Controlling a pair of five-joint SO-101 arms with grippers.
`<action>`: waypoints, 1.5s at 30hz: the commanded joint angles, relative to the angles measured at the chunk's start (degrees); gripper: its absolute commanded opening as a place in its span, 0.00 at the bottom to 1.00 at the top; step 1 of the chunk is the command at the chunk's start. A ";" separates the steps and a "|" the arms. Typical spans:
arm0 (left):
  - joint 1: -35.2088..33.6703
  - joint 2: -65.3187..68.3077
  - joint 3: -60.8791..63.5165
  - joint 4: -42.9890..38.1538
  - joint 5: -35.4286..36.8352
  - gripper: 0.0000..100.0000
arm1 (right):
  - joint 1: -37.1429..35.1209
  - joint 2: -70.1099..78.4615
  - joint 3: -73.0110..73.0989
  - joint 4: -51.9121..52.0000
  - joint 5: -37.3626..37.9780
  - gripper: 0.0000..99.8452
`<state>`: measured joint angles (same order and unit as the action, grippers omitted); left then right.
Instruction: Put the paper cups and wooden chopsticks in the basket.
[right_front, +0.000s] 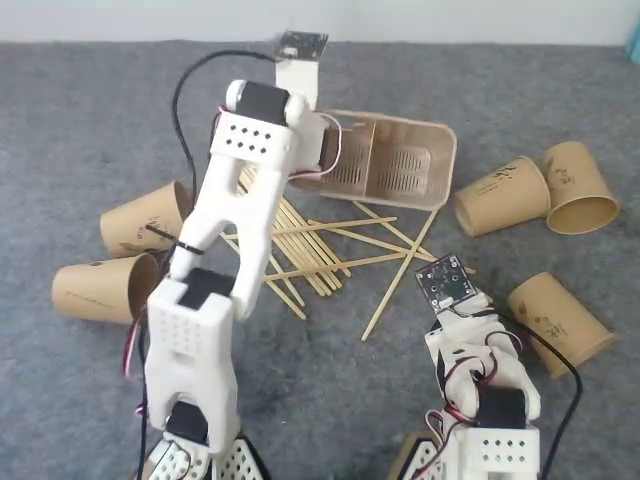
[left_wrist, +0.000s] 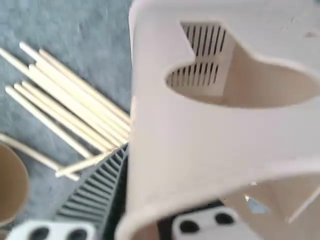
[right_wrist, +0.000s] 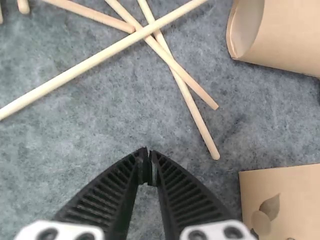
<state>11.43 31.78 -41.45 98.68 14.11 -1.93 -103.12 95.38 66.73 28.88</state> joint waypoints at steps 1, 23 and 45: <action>-1.23 -8.35 5.58 2.11 -0.53 0.01 | 0.84 -0.84 1.05 -1.19 0.88 0.01; -4.66 1.85 -15.16 1.67 2.20 0.01 | 0.75 -0.84 1.05 -1.19 0.88 0.01; -5.45 7.74 -30.02 1.93 8.62 0.24 | 0.75 -0.84 1.05 -1.19 0.88 0.01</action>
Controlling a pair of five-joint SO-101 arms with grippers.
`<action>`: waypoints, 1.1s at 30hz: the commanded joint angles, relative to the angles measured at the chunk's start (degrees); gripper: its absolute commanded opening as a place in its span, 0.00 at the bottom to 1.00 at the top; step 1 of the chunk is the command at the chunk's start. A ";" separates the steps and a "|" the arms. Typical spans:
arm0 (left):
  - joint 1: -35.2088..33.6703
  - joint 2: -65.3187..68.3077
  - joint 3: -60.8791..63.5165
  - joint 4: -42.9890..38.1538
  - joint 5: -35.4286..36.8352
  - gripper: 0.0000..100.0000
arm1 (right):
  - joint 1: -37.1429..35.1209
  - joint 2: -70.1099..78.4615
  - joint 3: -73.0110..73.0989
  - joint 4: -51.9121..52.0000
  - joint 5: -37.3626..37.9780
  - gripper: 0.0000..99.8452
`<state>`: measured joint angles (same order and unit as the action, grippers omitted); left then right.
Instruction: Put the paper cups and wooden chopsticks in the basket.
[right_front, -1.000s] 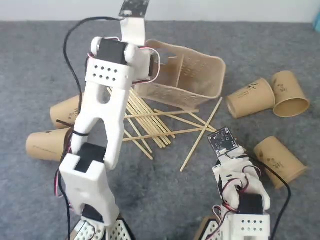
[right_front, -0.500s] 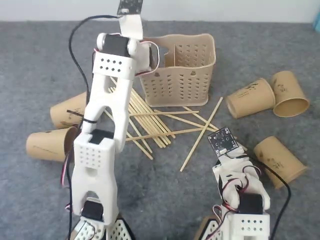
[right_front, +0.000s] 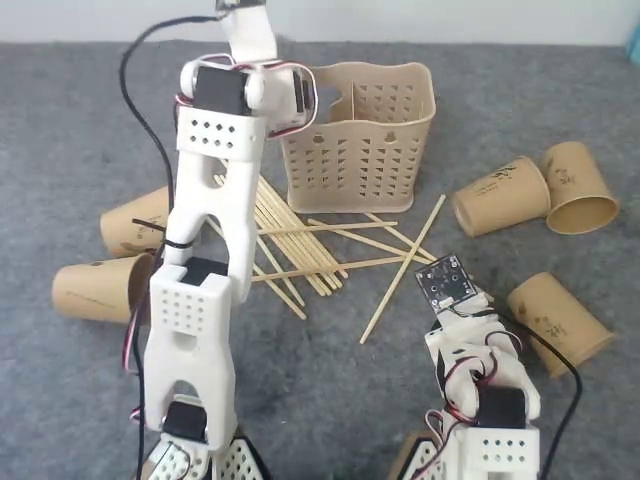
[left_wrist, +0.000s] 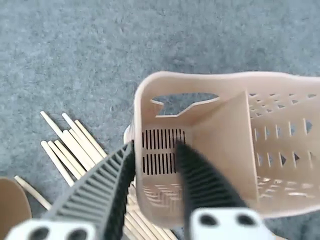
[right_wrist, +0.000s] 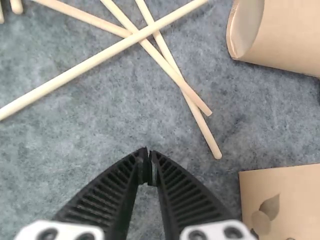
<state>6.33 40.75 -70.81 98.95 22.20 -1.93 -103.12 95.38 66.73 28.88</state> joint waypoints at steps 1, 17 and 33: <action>-0.35 -1.23 -0.66 1.67 0.53 0.24 | 0.75 -0.84 1.05 -1.27 0.88 0.01; 4.31 -34.46 32.31 1.49 -1.58 0.24 | 0.84 -0.84 1.05 -1.27 0.88 0.01; -10.02 -67.34 79.25 -3.78 -23.30 0.24 | 1.10 -0.84 1.05 -0.57 0.79 0.01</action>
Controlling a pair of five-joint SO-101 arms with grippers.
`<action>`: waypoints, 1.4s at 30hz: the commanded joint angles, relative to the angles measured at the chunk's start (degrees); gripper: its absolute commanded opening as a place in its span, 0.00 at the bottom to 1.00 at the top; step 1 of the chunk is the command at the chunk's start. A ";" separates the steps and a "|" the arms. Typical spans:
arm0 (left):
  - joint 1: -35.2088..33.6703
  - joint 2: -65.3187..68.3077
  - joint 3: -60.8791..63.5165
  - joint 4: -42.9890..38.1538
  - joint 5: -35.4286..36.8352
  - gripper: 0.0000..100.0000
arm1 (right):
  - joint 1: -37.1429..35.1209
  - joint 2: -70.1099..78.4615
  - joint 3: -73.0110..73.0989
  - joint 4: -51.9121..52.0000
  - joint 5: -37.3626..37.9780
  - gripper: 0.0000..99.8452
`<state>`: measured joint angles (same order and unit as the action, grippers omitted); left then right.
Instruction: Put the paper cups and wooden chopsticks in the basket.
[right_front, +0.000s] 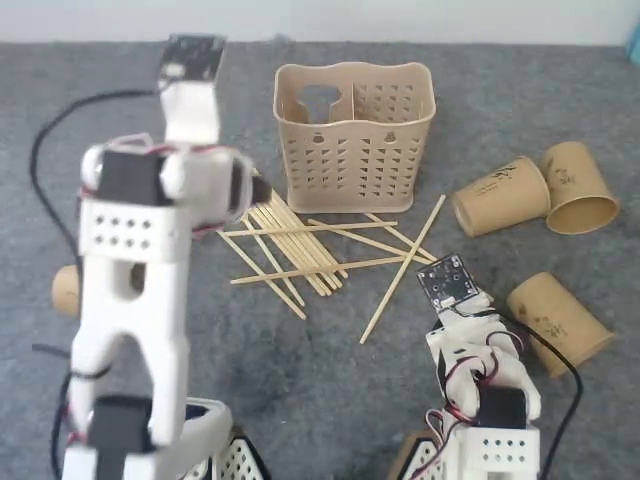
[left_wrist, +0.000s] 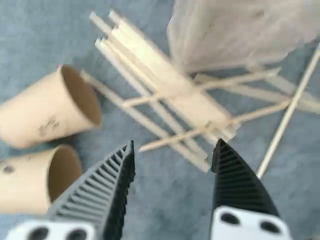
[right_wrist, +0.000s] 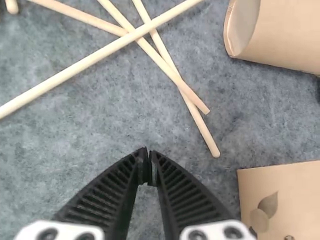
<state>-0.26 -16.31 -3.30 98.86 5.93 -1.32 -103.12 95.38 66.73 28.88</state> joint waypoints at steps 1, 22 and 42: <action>-4.31 -13.36 16.31 -6.86 -8.09 0.24 | 0.48 -0.84 1.05 -0.57 0.79 0.01; -22.86 -42.46 78.64 -45.01 -14.68 0.24 | 0.48 -0.22 -2.55 -2.77 0.53 0.01; -22.95 -42.64 80.84 -52.48 -14.59 0.24 | -13.76 53.23 -27.16 -40.13 -39.47 0.01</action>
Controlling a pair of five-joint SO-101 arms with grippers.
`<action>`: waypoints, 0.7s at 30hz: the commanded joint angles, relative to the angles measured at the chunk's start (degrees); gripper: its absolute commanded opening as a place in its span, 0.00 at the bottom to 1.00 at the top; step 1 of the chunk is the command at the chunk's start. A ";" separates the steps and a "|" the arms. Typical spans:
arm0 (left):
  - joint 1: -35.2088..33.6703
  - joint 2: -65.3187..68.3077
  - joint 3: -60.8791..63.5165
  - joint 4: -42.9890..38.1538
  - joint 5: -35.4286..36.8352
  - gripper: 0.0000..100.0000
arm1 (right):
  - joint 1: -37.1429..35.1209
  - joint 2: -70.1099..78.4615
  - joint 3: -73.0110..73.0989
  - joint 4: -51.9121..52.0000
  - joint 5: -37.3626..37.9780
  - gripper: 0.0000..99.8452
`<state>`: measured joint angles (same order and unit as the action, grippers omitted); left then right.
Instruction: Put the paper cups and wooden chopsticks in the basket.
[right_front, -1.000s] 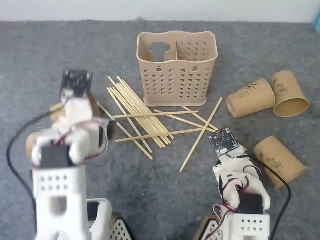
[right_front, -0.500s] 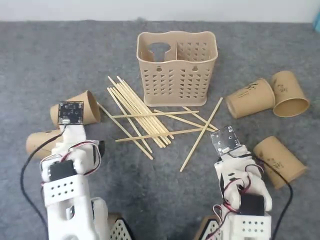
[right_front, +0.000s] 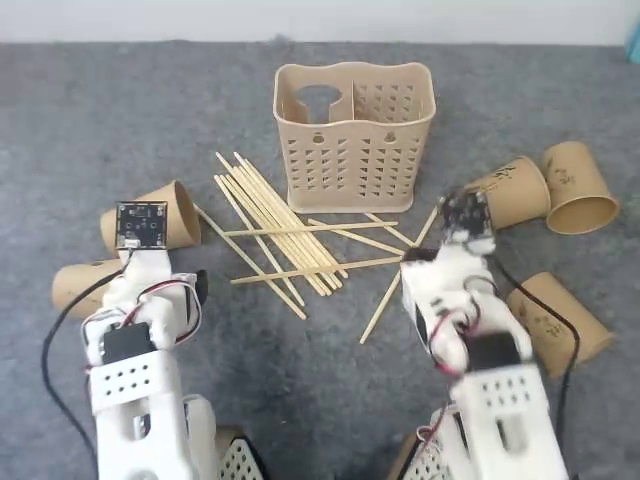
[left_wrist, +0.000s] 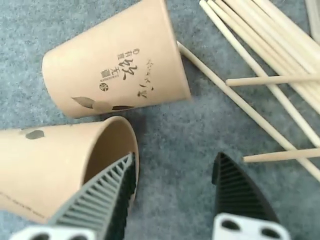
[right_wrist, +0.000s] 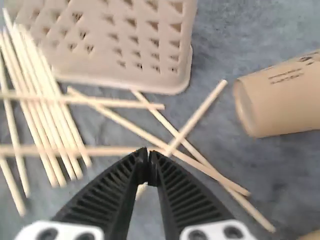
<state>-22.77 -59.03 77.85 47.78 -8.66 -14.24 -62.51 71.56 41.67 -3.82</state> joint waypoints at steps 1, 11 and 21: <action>-0.44 0.09 -0.31 -1.41 0.00 0.24 | -0.75 15.43 -3.34 -19.38 -7.21 0.01; -0.44 0.44 -0.31 -2.99 -0.18 0.24 | -0.40 38.11 -2.02 -47.52 -7.21 0.01; -0.35 0.44 -0.22 -2.73 -0.18 0.24 | 0.92 51.65 -4.31 -59.74 -7.12 0.01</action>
<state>-22.68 -59.03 77.85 46.11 -8.66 -14.24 -12.75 71.21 -15.03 -10.42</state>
